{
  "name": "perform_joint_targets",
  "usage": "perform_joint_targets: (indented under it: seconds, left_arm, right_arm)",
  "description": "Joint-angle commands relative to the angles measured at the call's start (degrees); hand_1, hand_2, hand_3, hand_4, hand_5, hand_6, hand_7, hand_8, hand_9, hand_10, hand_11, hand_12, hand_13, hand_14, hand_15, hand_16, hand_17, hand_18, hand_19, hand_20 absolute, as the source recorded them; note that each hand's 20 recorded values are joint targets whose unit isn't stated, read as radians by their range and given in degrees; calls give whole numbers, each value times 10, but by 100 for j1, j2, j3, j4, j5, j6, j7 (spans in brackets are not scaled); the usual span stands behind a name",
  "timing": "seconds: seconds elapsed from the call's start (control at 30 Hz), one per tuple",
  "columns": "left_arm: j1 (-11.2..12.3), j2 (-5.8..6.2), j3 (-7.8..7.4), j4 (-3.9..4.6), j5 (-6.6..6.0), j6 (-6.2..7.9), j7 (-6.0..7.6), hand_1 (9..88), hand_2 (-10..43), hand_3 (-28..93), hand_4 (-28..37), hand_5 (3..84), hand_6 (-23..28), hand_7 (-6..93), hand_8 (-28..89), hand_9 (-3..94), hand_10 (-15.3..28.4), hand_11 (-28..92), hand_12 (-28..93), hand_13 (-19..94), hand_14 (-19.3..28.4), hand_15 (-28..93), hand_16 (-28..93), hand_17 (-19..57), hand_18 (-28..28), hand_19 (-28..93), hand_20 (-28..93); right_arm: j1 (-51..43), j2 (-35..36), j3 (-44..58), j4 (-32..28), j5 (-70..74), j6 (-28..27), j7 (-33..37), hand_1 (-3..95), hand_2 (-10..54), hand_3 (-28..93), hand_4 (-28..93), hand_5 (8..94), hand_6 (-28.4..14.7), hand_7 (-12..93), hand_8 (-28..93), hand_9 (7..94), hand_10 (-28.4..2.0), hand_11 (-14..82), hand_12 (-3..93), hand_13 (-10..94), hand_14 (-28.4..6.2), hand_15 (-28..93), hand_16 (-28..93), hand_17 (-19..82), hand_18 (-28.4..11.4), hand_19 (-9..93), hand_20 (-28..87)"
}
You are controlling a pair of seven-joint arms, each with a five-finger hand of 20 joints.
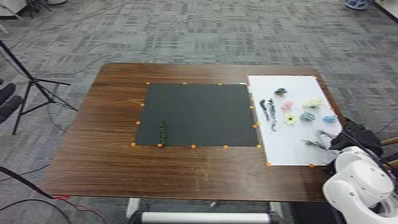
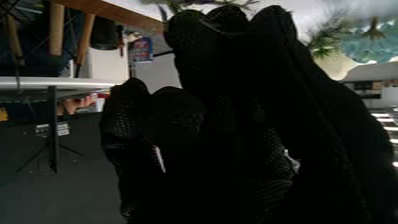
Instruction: Arrange flowers
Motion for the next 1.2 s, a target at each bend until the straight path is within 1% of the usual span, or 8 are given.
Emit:
perform_joint_targets:
  seconds: [0.03,0.2,0.27,0.53,0.67,0.83,1.0,1.2]
  left_arm:
    - [108,-91,-29,-63,1,46,-4,234,141,679,-283,383,91,59,-55,323,140,95,136,236,142,206,-8,-24,124,212,109]
    - [136,-101,-34,-72,-21,44,25,235,141,677,-283,383,91,59,-56,323,141,95,136,235,144,208,-7,-25,124,212,108]
    - [106,-85,-27,-57,-5,29,-12,236,141,677,-283,383,91,59,-56,323,141,95,136,236,143,209,-7,-25,124,212,108]
    - [182,-88,-167,-80,-10,42,-70,236,141,677,-283,382,90,60,-56,322,140,95,136,236,144,210,-8,-25,124,213,108]
    - [156,-70,-156,-70,-25,48,-83,237,141,677,-283,383,91,60,-56,322,140,95,136,236,143,211,-8,-25,124,212,108]
    - [90,-19,-52,-39,-9,59,-125,236,141,677,-283,383,91,60,-56,322,141,96,136,236,144,211,-9,-25,124,213,109]
    - [46,8,8,-31,-5,85,-120,236,141,677,-283,383,91,61,-56,323,141,97,136,236,144,212,-9,-25,124,213,108]
    - [-157,60,262,28,3,61,-79,236,140,678,-283,383,90,62,-57,323,142,98,135,236,143,213,-10,-25,124,214,108]
  right_arm:
    - [-133,23,218,-463,324,434,-105,602,-95,663,-258,834,-33,238,199,868,-124,175,438,728,-128,734,360,384,-284,906,412]
    - [-81,136,197,-913,417,765,-203,584,-95,673,-238,839,-34,244,225,859,-130,227,441,738,-124,732,360,394,-284,913,410]
    - [-47,104,204,-1108,634,988,-276,579,-95,676,-234,836,-33,252,235,853,-132,248,442,739,-124,733,361,395,-284,916,408]
    - [919,-103,-755,-1090,805,1160,-772,569,-95,682,-222,831,-34,274,241,841,-134,301,440,757,-112,736,362,415,-284,929,406]
    - [1651,-298,-1535,-895,942,1022,-972,568,-95,683,-221,830,-33,281,238,841,-135,313,440,761,-110,736,365,420,-284,931,409]
    - [2358,-746,-2332,-588,1048,822,-1136,568,-95,683,-220,828,-33,286,235,840,-134,319,439,764,-108,734,368,423,-284,932,408]
    - [2936,-1419,-2950,39,1290,519,-1186,568,-95,684,-219,827,-32,290,235,840,-133,320,437,768,-106,732,368,425,-284,932,407]
    - [3344,-2056,-3413,929,1620,397,-952,569,-95,684,-221,827,-32,293,231,839,-132,321,439,769,-106,730,370,427,-284,932,407]
